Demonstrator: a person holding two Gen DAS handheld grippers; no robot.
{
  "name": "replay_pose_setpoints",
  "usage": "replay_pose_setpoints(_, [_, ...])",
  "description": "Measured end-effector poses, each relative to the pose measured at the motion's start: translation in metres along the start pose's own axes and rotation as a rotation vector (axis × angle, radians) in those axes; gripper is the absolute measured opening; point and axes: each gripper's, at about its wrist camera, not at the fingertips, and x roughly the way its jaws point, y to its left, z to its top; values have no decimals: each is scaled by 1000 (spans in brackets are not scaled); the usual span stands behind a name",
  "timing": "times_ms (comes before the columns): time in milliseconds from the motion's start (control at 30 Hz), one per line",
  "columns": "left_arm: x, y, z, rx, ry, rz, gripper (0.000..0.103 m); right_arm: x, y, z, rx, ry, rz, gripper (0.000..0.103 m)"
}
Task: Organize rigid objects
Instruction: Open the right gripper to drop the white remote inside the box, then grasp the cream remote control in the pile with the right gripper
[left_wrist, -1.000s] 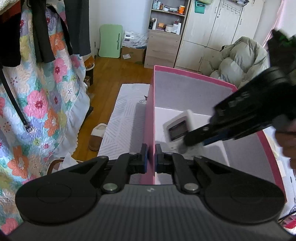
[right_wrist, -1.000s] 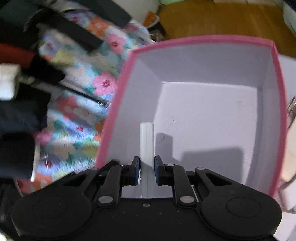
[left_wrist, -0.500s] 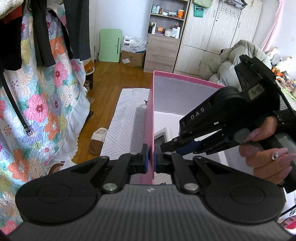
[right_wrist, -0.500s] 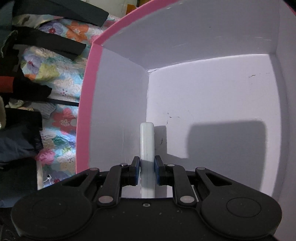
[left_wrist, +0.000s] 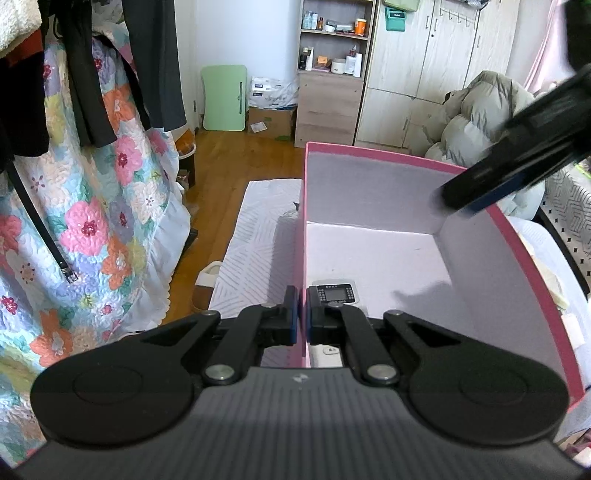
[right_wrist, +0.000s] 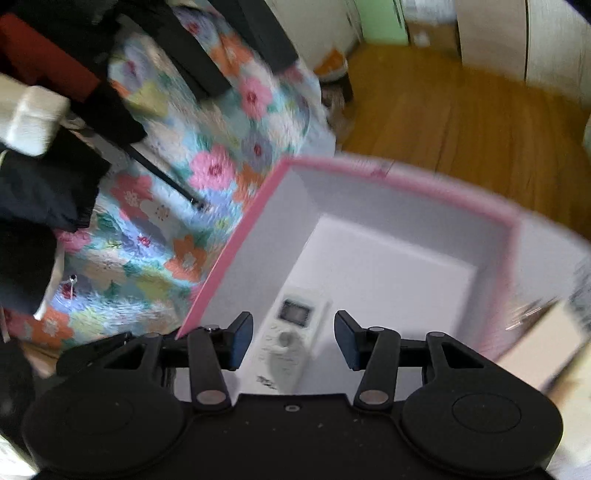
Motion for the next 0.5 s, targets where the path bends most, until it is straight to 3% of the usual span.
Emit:
replay_pose_setpoints(133, [2,-2,0,11,2,12,3,-45,-27,-7,-38,-57,-87,55])
replay_pose_setpoints(267, [2,-7,-1,27,-3,28,3,-63,-68,-22,47,-63,-136,55])
replay_pose_setpoints(400, [4,-10,-1,44,-2,57,3,-56,-111,-40,154,-22,-171,55])
replay_pose_setpoints(500, [4,-12,0,50,-3,67,3,-42,-135,-50,239,21,-149,56])
